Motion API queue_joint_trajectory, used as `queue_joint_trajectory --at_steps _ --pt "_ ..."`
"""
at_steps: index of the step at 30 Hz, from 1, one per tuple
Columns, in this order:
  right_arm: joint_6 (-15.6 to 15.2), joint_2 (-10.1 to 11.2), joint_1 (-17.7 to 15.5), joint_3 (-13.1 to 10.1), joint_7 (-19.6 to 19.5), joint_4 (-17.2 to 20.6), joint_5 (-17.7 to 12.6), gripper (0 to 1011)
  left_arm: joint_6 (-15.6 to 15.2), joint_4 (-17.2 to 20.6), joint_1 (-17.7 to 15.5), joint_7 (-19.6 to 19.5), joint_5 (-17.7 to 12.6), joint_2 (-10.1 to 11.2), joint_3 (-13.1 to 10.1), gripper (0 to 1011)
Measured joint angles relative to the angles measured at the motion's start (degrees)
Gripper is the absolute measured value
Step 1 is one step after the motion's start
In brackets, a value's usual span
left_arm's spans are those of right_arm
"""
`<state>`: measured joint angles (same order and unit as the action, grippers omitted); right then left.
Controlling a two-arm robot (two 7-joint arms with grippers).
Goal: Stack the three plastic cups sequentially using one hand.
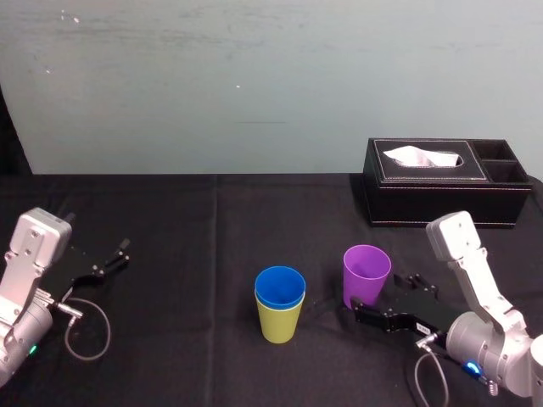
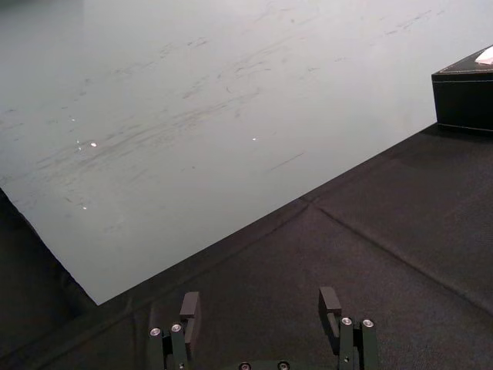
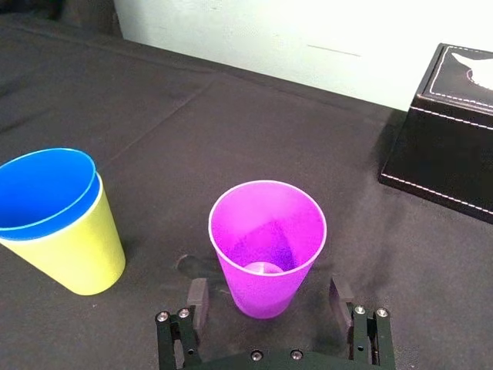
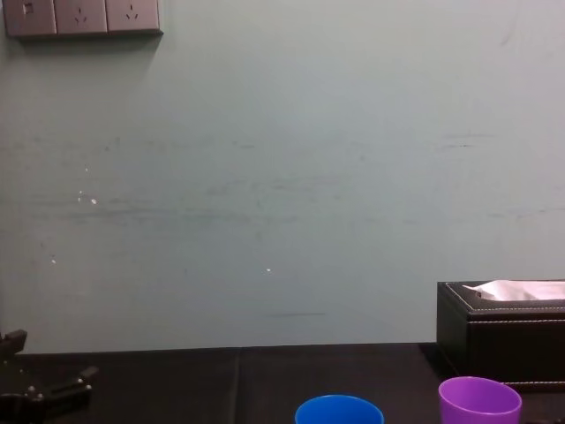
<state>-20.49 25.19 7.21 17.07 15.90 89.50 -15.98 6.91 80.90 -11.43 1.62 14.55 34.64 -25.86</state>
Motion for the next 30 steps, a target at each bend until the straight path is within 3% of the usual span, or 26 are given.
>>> queue_joint_trajectory --at_steps 30 --pt "1.5 -3.7 2.2 -0.5 1.1 -3.0 2.3 1002 0.0 0.0 0.0 0.0 0.0 0.0 0.0 1000"
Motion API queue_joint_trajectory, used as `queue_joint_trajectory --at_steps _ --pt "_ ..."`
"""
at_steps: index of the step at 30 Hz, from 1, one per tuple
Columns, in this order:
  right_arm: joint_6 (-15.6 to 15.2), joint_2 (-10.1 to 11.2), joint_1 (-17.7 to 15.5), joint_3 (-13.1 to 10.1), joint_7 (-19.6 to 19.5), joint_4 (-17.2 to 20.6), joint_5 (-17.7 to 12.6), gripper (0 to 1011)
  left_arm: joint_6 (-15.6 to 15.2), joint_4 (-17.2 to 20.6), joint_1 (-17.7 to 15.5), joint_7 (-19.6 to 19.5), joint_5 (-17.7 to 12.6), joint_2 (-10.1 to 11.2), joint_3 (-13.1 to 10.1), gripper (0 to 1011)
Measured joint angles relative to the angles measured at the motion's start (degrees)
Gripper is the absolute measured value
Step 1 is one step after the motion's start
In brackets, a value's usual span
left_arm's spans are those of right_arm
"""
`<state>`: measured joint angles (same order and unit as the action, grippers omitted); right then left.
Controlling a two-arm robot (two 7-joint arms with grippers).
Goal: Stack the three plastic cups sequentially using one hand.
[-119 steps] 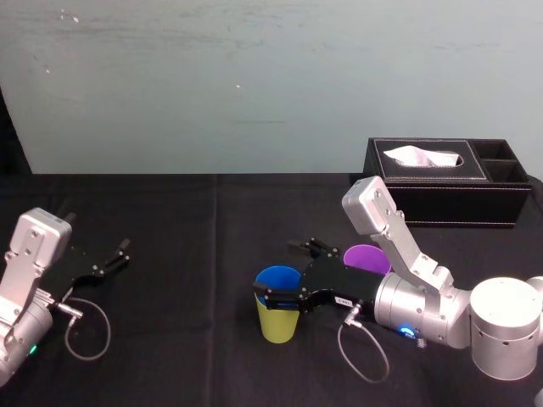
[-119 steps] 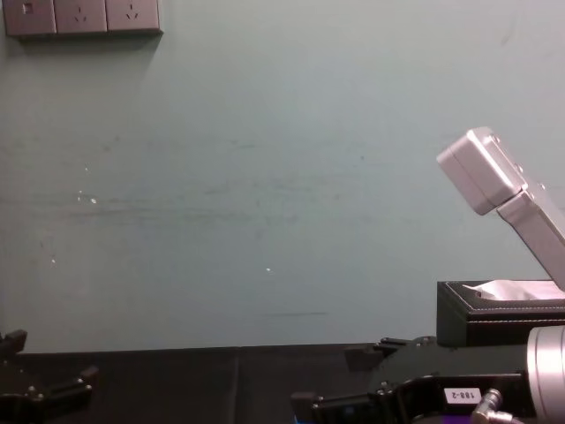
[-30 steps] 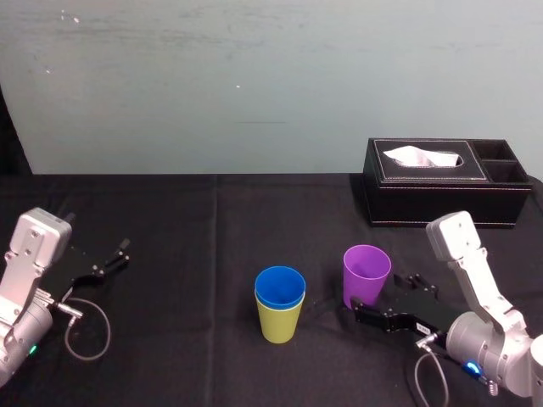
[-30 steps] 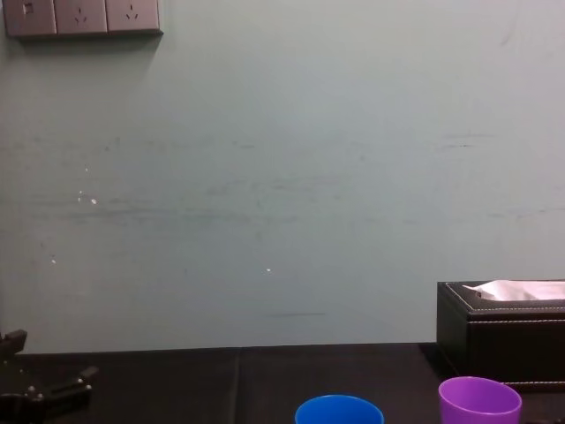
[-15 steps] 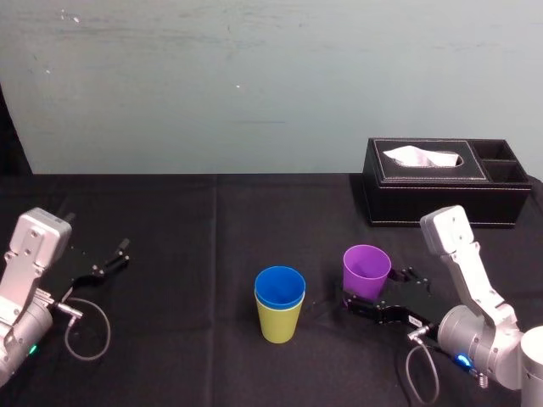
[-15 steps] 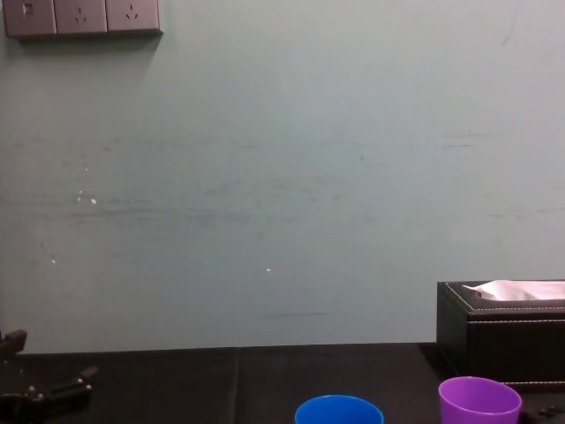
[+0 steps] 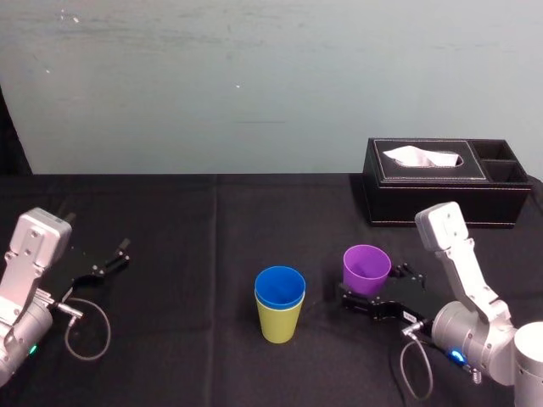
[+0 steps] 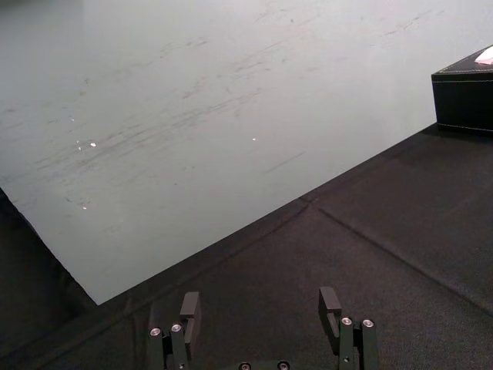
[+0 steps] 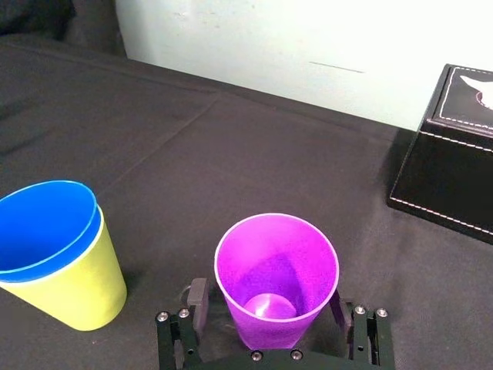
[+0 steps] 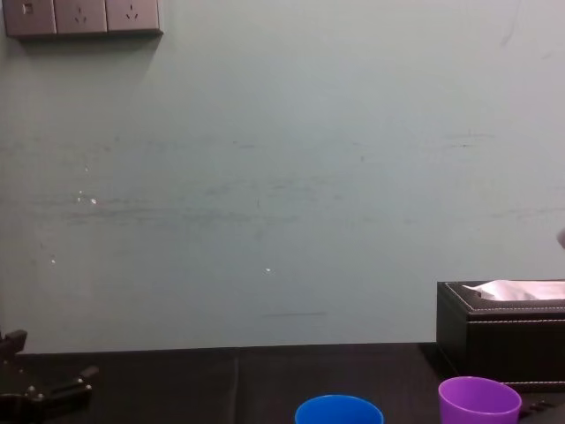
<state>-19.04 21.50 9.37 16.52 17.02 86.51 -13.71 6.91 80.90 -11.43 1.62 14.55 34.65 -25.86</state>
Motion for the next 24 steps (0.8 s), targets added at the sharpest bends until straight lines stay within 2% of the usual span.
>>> queue_joint_trajectory --at_steps 10,20,24 --pt "0.0 -0.9 0.2 -0.5 -0.3 -0.6 0.2 1002 0.0 0.0 0.0 0.0 0.0 0.0 0.0 1000" --pt "-0.1 -0.8 0.2 -0.4 -0.3 -0.5 0.2 1000 0.0 0.0 0.0 0.0 0.0 0.0 0.0 1000" --pt "-0.1 -0.8 0.2 -0.4 -0.3 -0.5 0.2 928 0.0 0.0 0.0 0.0 0.0 0.0 0.0 1000"
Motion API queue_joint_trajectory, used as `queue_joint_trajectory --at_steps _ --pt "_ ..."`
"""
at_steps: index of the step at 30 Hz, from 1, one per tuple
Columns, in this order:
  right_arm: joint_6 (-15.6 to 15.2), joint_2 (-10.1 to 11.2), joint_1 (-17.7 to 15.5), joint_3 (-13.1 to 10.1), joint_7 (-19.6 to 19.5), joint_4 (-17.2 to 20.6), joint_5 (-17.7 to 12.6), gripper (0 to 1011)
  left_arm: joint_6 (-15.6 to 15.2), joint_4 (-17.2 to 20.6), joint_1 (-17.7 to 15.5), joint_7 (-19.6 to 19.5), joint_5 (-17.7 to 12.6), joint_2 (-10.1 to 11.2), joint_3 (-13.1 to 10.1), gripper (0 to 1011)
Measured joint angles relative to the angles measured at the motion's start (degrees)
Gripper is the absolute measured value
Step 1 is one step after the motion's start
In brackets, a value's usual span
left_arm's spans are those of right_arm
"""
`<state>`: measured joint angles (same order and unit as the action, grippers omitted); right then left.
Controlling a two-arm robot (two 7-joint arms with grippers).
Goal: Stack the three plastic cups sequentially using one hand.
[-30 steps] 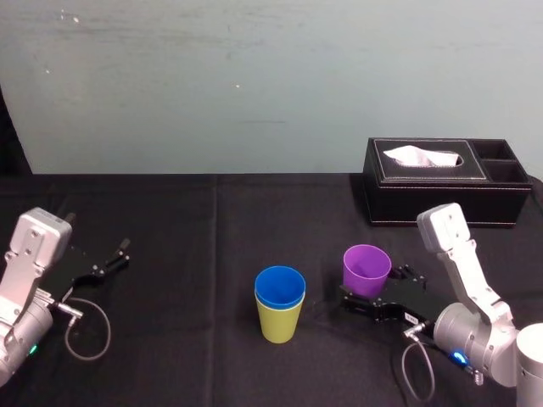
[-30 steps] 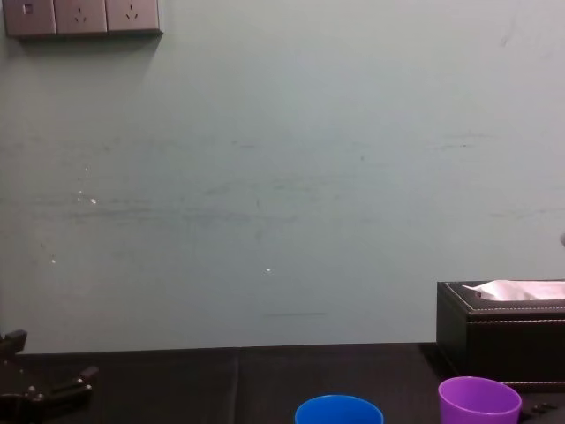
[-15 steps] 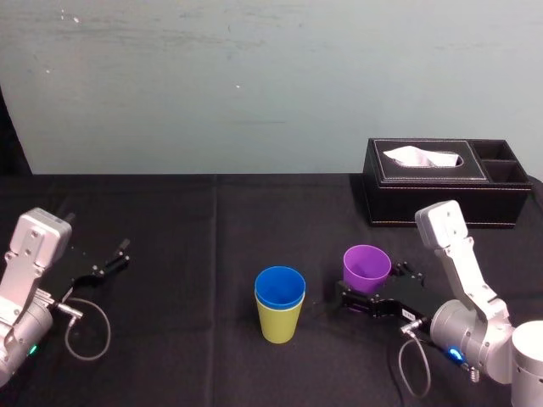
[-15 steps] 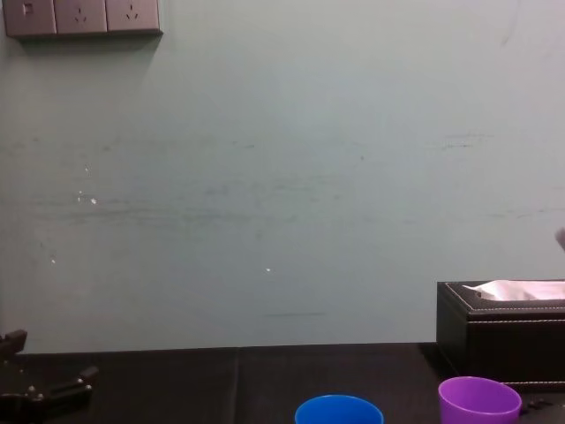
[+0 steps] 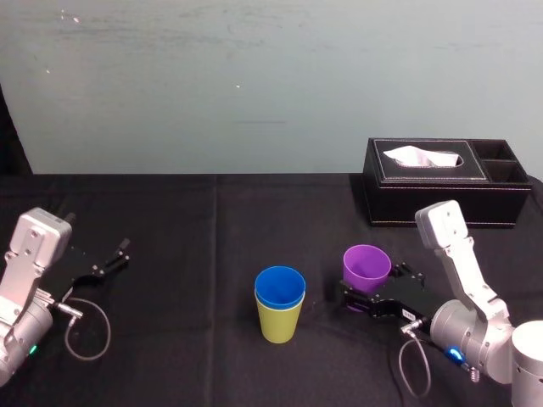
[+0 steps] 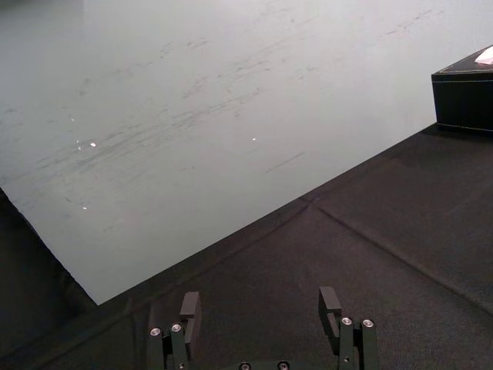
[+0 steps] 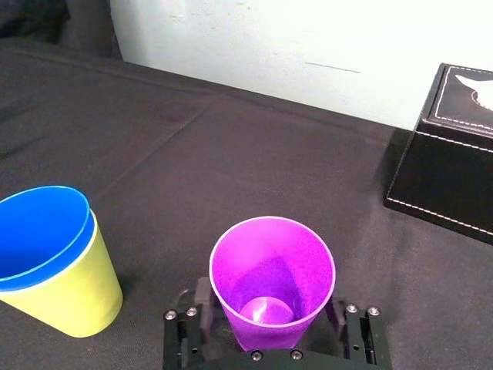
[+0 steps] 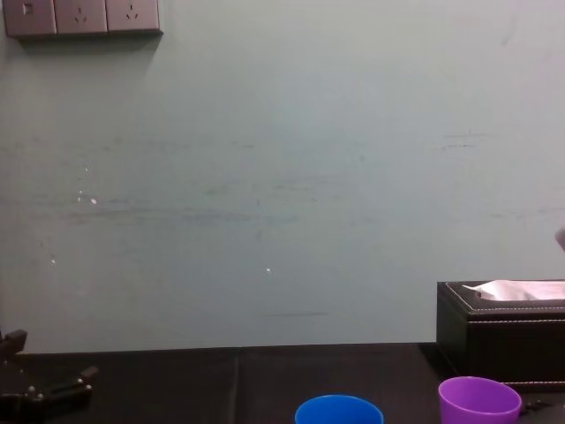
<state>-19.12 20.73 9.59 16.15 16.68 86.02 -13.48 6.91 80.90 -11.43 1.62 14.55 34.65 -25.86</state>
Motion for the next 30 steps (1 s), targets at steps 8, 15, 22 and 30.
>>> queue_joint_trajectory --at_steps 8,15,22,30 --pt "0.0 0.0 0.0 0.0 0.0 0.0 0.0 744 0.0 0.0 0.0 0.0 0.0 0.0 0.0 1000" --pt "0.0 0.1 0.0 0.1 0.0 0.1 0.0 721 0.0 0.0 0.0 0.0 0.0 0.0 0.0 1000" --pt "0.1 0.4 -0.2 -0.1 0.1 1.1 0.0 721 0.0 0.0 0.0 0.0 0.0 0.0 0.0 1000" --pt "-2.8 1.7 0.2 -0.4 1.1 5.0 0.0 720 0.0 0.0 0.0 0.0 0.0 0.0 0.0 1001"
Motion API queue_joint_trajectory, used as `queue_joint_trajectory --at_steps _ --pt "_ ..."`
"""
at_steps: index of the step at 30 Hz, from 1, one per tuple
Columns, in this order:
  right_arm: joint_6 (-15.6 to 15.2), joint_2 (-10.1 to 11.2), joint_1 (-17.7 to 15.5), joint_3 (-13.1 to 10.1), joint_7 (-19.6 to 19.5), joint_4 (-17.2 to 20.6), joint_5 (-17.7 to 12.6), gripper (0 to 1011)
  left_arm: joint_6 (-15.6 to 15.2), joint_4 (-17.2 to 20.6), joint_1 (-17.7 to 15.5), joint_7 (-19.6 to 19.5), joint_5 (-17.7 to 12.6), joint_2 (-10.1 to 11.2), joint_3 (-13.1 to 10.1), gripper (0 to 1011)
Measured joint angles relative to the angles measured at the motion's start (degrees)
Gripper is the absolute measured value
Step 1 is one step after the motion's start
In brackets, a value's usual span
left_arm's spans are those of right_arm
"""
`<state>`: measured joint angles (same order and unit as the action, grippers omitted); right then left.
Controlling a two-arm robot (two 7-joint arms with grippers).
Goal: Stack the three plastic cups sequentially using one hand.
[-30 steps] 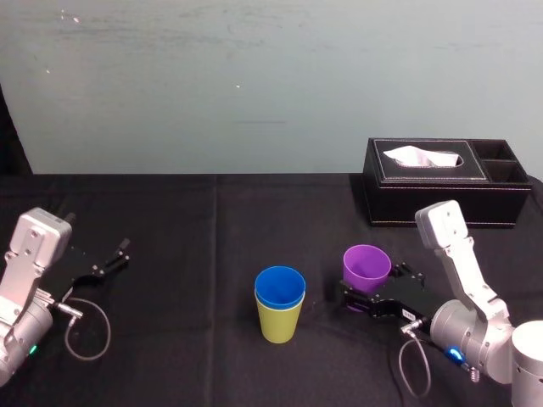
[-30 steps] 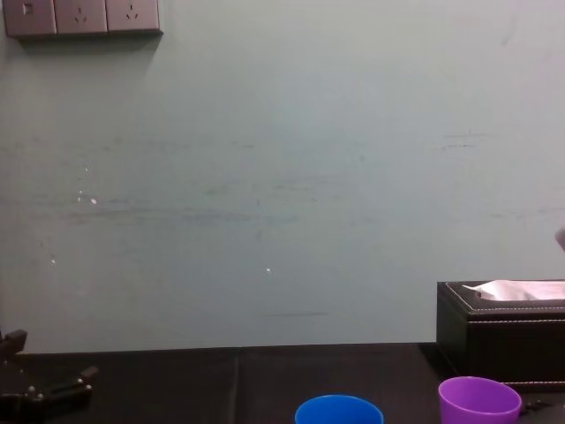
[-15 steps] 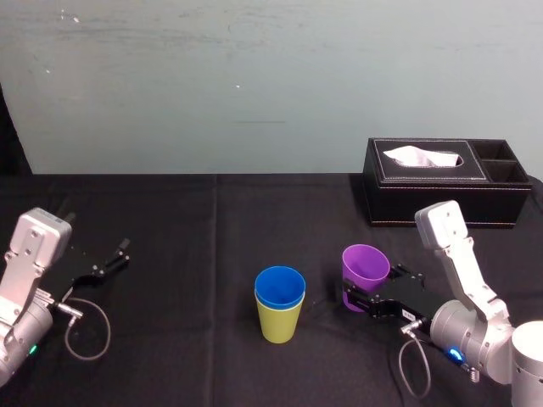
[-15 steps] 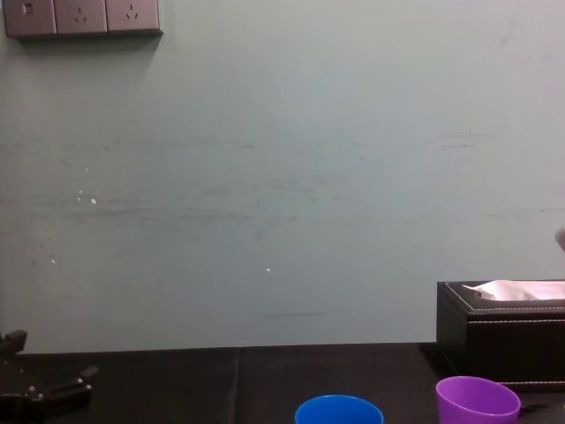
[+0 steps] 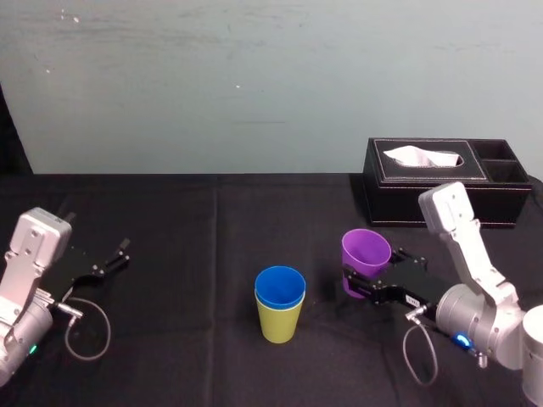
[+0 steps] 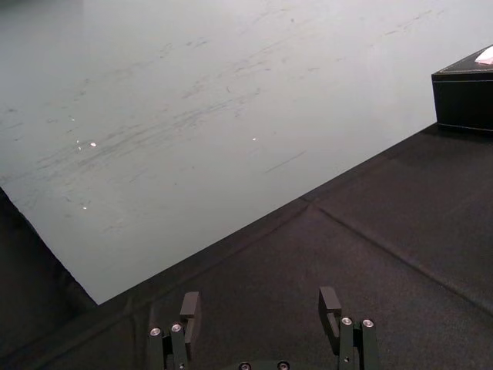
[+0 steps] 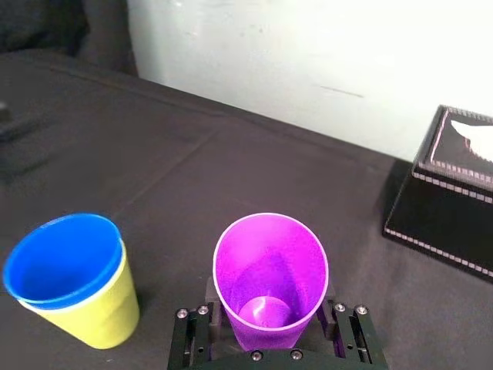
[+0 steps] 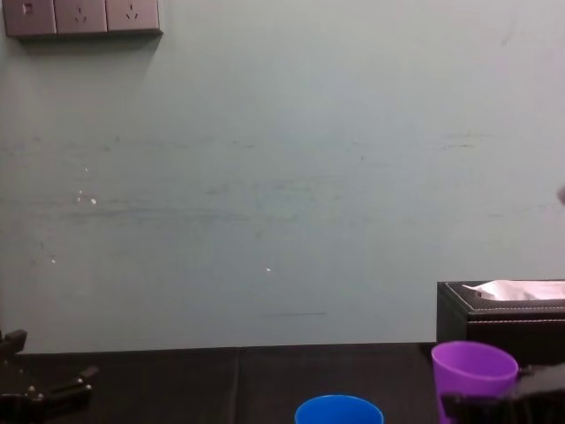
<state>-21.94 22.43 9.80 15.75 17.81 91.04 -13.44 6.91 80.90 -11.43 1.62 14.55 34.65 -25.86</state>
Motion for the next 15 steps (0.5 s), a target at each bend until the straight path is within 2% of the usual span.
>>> queue_joint_trajectory --at_steps 9,15 --pt "-4.7 2.7 2.2 0.4 3.1 5.2 -1.4 721 0.0 0.0 0.0 0.0 0.0 0.0 0.0 1000" --pt "-7.4 4.5 4.3 0.9 5.3 9.2 -3.3 721 0.0 0.0 0.0 0.0 0.0 0.0 0.0 1000"
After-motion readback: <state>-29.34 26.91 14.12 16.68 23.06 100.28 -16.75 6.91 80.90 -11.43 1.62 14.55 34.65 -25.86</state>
